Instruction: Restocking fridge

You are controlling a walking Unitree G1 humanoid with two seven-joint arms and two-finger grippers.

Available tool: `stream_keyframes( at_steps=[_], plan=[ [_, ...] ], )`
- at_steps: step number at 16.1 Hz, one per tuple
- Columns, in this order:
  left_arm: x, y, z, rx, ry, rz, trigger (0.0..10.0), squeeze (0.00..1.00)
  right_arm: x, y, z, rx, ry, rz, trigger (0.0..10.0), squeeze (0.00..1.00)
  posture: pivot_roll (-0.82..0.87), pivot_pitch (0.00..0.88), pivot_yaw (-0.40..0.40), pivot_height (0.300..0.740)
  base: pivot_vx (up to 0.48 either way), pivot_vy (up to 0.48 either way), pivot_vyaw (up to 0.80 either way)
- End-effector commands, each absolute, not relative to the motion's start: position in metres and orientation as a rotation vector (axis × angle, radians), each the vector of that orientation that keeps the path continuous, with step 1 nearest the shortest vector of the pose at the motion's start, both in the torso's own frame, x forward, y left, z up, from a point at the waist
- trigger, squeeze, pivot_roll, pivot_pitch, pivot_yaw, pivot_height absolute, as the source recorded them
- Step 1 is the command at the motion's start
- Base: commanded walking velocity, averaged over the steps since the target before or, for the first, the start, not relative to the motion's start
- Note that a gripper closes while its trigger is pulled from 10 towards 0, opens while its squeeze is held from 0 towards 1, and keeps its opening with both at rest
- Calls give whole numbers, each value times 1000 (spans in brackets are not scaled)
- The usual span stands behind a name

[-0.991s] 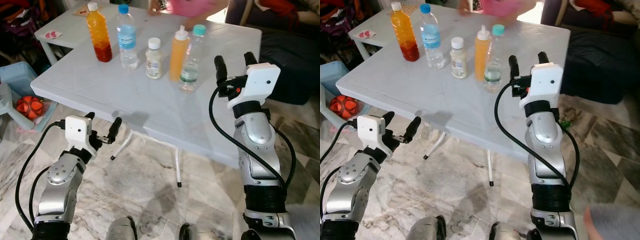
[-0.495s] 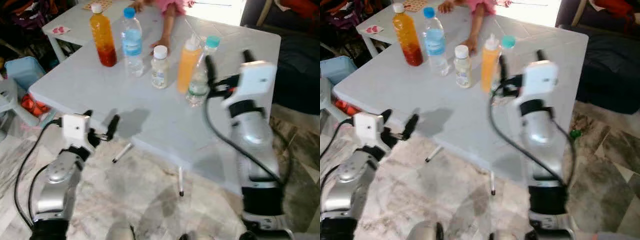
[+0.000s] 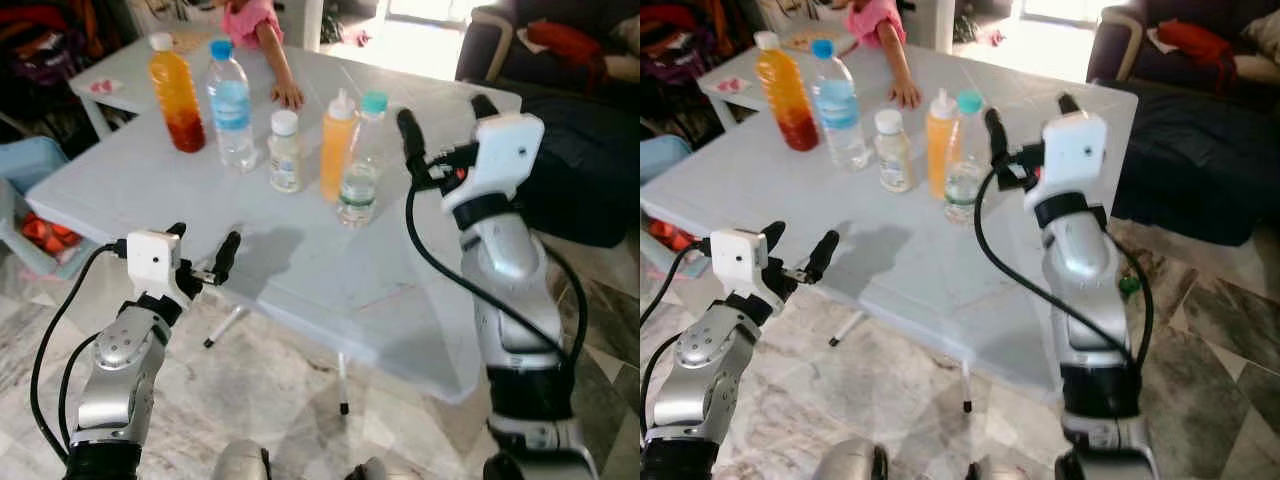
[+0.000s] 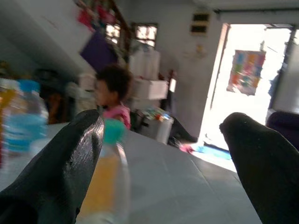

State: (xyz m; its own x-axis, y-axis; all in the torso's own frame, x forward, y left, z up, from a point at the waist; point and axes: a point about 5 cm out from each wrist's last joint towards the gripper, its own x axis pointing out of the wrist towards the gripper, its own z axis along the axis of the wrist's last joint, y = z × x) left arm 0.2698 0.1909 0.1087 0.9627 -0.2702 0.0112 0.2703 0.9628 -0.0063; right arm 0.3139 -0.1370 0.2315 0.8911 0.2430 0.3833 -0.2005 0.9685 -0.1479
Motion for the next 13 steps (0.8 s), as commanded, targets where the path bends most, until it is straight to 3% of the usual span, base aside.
stream_keyframes(
  at_steps=[1, 13],
  plan=[
    [269, 195, 111, 10, -12, -266, 10000, 0, 319, -135, 235, -99, -398, 279, 10000, 0, 86, 76, 17, 740, 0, 0, 0],
    [264, 202, 113, 57, 17, -281, 10000, 0, 372, -127, 249, -101, -284, 438, 10000, 0, 143, 126, 50, 740, 0, 0, 0]
  ],
)
